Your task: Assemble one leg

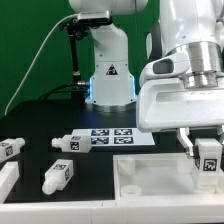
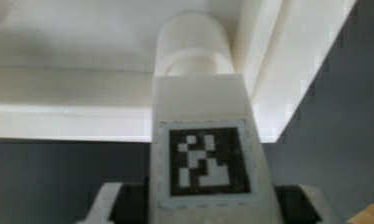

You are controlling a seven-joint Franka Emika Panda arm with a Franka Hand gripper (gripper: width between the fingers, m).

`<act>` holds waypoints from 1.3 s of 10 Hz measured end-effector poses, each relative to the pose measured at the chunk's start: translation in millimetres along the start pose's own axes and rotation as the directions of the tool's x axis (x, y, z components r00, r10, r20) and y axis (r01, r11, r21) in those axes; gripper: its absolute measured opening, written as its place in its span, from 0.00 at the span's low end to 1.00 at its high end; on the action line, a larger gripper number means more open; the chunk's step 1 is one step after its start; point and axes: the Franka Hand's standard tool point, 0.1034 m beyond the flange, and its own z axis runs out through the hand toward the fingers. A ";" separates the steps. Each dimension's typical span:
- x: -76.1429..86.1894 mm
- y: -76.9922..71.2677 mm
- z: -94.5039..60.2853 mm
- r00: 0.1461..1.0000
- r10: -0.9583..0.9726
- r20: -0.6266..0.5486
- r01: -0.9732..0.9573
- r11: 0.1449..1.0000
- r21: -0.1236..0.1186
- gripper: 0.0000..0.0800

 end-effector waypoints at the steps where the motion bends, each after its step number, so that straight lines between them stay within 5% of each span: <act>1: 0.9 0.1 0.6 1.000 -0.001 -0.014 0.001 1.000 -0.001 0.36; 6: 1.3 0.3 0.7 1.000 -0.004 -0.019 0.004 1.000 -0.002 0.42; 7: -0.2 0.0 1.2 1.000 -0.004 -0.005 0.004 1.000 -0.001 0.66; 8: 0.4 -0.6 1.0 1.000 -0.001 0.028 0.001 1.000 0.003 0.78; 12: 22.3 -1.5 3.5 0.947 0.071 0.313 -0.076 0.997 0.005 0.81; 13: 16.3 -1.4 7.9 0.921 0.074 0.383 -0.079 0.997 -0.001 0.81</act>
Offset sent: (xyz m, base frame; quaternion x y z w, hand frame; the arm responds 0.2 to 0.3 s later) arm 0.0000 0.0000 0.0000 0.0000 0.0000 0.0000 1.0000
